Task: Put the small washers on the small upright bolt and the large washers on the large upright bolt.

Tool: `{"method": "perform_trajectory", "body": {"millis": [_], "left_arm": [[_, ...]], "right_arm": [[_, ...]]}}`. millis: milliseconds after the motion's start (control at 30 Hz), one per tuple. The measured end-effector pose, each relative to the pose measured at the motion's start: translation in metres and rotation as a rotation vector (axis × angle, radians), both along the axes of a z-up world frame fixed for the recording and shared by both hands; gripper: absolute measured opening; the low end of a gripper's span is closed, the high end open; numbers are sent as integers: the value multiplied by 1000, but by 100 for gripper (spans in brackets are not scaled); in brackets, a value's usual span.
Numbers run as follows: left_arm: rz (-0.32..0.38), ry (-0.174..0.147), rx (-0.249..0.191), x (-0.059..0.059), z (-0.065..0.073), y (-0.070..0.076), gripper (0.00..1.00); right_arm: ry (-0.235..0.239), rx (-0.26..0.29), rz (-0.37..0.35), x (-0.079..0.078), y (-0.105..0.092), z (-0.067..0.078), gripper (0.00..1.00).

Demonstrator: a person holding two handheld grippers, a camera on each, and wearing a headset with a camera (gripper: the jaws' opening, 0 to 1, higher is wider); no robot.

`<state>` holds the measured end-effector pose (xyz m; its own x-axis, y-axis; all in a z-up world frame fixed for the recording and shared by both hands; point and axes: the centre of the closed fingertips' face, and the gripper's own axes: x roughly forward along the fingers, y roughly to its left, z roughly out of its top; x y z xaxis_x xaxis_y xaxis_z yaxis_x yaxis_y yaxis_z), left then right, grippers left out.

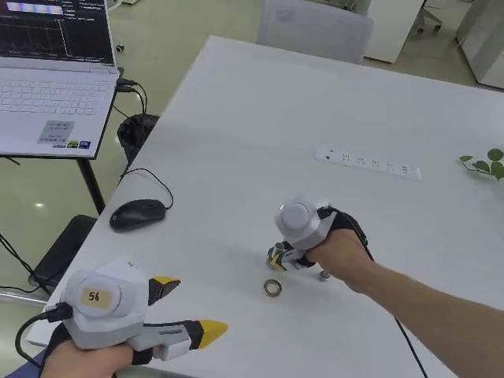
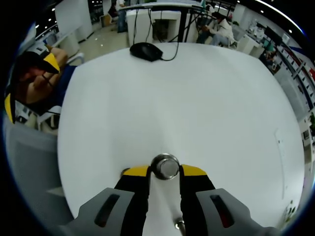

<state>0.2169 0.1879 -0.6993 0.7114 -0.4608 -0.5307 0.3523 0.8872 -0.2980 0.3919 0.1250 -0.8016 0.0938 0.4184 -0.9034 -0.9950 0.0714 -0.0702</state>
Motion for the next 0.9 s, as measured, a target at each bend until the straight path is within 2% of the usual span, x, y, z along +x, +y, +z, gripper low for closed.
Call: {"method": "perform_trajectory", "body": {"millis": [200, 367, 700, 900], "left_arm": [[9, -1, -3, 0, 0, 2, 66], [11, -3, -4, 0, 0, 3, 66], [14, -11, -4, -1, 2, 3, 66], [9, -16, -1, -1, 3, 1, 66]], "right_arm": [[19, -18, -29, 1, 1, -10, 24], [24, -24, -37, 0, -1, -11, 25], [-1, 5, -54, 3, -12, 11, 27], [-16, 22, -56, -8, -21, 22, 28]]}}
